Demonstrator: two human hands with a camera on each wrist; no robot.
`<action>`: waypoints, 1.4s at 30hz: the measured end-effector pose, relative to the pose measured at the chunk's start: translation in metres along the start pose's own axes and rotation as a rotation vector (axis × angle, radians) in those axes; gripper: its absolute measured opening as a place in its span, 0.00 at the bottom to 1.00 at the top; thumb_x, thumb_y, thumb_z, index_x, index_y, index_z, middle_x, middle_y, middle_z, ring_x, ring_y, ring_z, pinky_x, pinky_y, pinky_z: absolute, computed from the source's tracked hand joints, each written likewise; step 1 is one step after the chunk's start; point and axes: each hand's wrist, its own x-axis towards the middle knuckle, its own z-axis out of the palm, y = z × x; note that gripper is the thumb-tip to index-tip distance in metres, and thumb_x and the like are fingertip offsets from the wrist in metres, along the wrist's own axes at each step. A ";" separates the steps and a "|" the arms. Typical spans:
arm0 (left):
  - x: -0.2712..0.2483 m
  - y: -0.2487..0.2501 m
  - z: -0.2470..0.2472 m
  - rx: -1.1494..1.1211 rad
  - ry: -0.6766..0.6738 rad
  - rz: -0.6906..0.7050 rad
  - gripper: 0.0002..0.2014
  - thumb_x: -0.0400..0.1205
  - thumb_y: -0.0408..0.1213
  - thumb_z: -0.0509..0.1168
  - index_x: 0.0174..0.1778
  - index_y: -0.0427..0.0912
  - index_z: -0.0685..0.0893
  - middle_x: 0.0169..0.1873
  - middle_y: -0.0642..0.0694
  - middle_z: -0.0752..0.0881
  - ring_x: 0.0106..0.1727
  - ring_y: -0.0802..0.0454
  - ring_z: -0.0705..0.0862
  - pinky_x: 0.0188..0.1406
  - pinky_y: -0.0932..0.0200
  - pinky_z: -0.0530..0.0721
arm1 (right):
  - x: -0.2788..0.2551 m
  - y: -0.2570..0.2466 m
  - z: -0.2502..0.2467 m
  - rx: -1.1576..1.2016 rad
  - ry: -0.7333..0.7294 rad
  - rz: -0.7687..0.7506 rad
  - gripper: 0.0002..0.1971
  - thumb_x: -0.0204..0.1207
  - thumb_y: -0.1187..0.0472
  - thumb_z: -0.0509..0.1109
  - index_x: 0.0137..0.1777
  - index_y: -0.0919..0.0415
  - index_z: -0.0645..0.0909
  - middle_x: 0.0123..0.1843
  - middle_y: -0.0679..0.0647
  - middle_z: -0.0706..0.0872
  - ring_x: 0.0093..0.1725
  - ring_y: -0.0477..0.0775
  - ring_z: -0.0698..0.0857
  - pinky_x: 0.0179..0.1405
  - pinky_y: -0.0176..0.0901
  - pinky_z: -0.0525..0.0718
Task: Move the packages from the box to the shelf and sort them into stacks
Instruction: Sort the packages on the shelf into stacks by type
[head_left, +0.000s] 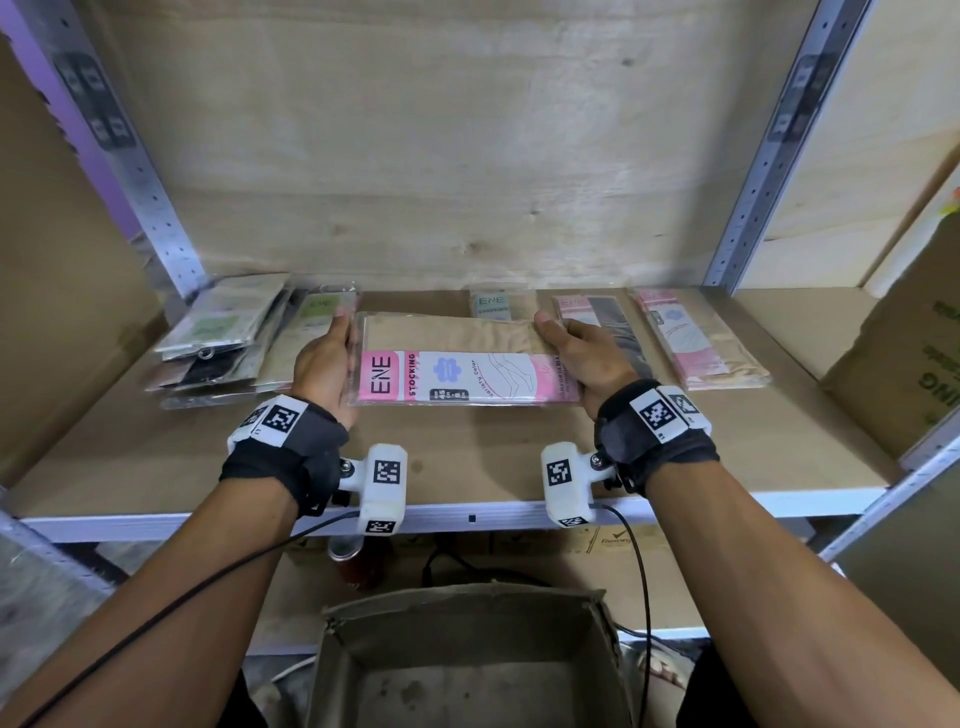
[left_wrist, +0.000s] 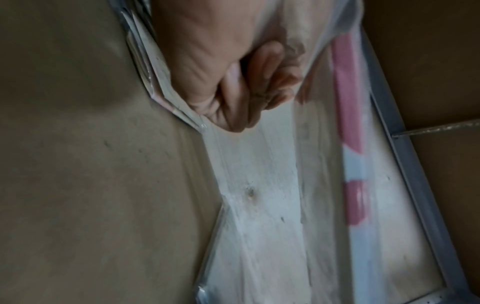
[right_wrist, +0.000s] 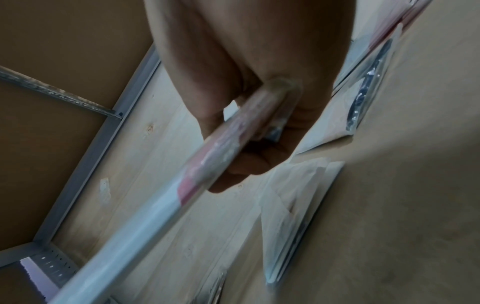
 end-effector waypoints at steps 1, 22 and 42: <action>-0.003 0.002 0.002 -0.038 -0.026 -0.003 0.18 0.85 0.56 0.63 0.47 0.44 0.87 0.42 0.41 0.81 0.46 0.40 0.81 0.58 0.41 0.80 | 0.000 0.000 0.000 0.000 0.004 0.000 0.24 0.80 0.48 0.73 0.63 0.70 0.82 0.55 0.65 0.91 0.55 0.69 0.91 0.59 0.67 0.87; 0.002 0.001 -0.005 -0.182 0.093 -0.032 0.23 0.85 0.61 0.58 0.35 0.46 0.81 0.20 0.53 0.83 0.16 0.58 0.76 0.11 0.67 0.63 | -0.001 -0.001 -0.007 0.149 -0.010 0.118 0.22 0.81 0.51 0.72 0.67 0.65 0.78 0.55 0.63 0.91 0.48 0.64 0.91 0.36 0.52 0.90; -0.019 -0.017 0.020 0.359 -0.384 -0.034 0.22 0.76 0.32 0.77 0.65 0.35 0.84 0.52 0.33 0.91 0.35 0.51 0.86 0.36 0.64 0.89 | -0.006 0.003 0.007 0.119 -0.211 0.097 0.24 0.70 0.77 0.75 0.64 0.63 0.76 0.55 0.64 0.87 0.46 0.60 0.86 0.39 0.47 0.89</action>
